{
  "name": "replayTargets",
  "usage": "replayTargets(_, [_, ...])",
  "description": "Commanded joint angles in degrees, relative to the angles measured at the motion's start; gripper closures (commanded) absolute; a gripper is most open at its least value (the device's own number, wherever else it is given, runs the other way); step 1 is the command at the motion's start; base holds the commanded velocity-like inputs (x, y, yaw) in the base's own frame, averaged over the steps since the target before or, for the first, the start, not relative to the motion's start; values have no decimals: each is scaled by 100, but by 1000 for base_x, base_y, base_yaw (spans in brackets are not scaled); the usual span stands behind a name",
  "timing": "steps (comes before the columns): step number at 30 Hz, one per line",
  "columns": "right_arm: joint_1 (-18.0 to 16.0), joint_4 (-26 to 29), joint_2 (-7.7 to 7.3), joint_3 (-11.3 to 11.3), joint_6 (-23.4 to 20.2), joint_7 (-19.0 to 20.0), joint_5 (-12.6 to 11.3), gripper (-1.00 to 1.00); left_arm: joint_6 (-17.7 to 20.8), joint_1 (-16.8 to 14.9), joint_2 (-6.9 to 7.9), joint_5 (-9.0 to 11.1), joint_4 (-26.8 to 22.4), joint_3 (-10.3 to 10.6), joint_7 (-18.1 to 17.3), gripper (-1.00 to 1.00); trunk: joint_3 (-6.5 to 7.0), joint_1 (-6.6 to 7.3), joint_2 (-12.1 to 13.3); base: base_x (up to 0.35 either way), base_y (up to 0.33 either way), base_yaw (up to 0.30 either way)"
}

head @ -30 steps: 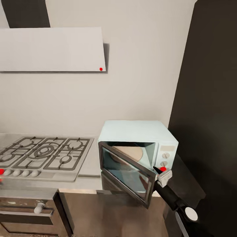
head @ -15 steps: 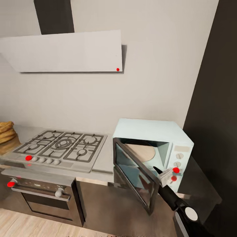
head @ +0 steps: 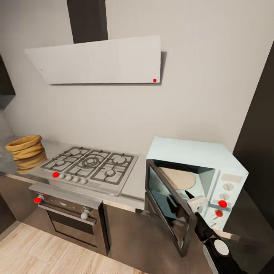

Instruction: In the kitchen, take the popcorn bag from the countertop, put it into the microwave, and heat it until the popcorn is cooked so the cooked popcorn ends up inside the bag.

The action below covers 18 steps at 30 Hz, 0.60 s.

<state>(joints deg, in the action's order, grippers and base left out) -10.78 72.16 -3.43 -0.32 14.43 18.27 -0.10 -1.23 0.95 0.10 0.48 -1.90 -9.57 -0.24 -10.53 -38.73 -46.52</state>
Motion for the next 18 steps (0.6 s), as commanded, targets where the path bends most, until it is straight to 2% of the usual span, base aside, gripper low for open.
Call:
replayTargets(1, [-3, -2, 0, -3, 16, -108, -3, -100, -8, 1, -1, 3, -7, -28, -2, -100, -7, -1, -6, 0, 0, 258])
replayTargets(5, [-3, -3, 0, -3, 23, -279, -10, -100, -8, 1, -1, 4, -8, -28, -2, -100, -7, -1, -6, 0, 0, 258])
replayTargets(10, [-3, -2, 0, -3, 25, -304, -16, -100, -8, 1, -1, 5, -10, -28, -2, -100, -7, -1, -6, -22, 0, 258])
replayTargets(18, [-3, -2, 0, -3, 24, -306, -16, -100, -8, 1, -1, 5, -7, -28, -2, -100, -7, -1, -6, -292, 0, 257])
